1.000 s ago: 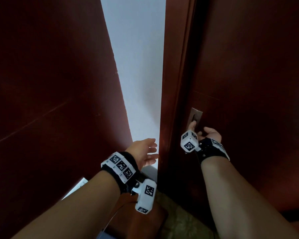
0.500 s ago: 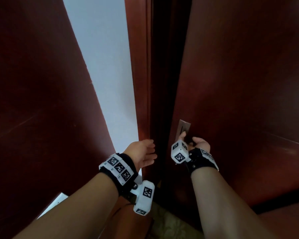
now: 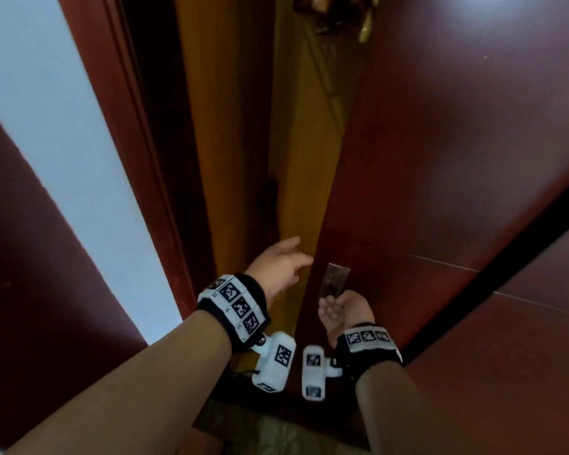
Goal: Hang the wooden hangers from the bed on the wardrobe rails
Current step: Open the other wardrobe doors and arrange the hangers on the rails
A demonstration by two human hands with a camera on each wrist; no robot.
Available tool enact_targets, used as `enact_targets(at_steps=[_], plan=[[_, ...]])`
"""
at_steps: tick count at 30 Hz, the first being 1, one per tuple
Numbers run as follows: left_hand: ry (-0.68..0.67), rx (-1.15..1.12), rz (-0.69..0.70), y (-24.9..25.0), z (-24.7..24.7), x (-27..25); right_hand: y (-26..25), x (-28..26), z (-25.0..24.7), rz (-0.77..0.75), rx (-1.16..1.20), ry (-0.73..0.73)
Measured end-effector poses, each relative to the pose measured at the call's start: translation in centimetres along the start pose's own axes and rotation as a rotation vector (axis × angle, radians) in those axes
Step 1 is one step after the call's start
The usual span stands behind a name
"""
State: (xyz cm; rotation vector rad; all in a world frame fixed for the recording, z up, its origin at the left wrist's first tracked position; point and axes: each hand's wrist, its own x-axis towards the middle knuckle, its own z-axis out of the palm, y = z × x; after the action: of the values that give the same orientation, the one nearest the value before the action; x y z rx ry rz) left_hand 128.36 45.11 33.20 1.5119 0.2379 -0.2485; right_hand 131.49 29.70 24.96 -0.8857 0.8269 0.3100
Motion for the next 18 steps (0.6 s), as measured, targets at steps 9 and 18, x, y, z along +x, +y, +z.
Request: enact_targets(at_steps=[9, 18], plan=[[-0.178, 0.263, 0.030, 1.8, 7.3, 1.5, -3.1, -0.8, -5.7, -0.579, -1.218, -0.078], [-0.286, 0.374, 0.006, 2.5, 12.6, 1.6, -4.3, -1.3, -6.7, -0.728, -1.410, -0.090]])
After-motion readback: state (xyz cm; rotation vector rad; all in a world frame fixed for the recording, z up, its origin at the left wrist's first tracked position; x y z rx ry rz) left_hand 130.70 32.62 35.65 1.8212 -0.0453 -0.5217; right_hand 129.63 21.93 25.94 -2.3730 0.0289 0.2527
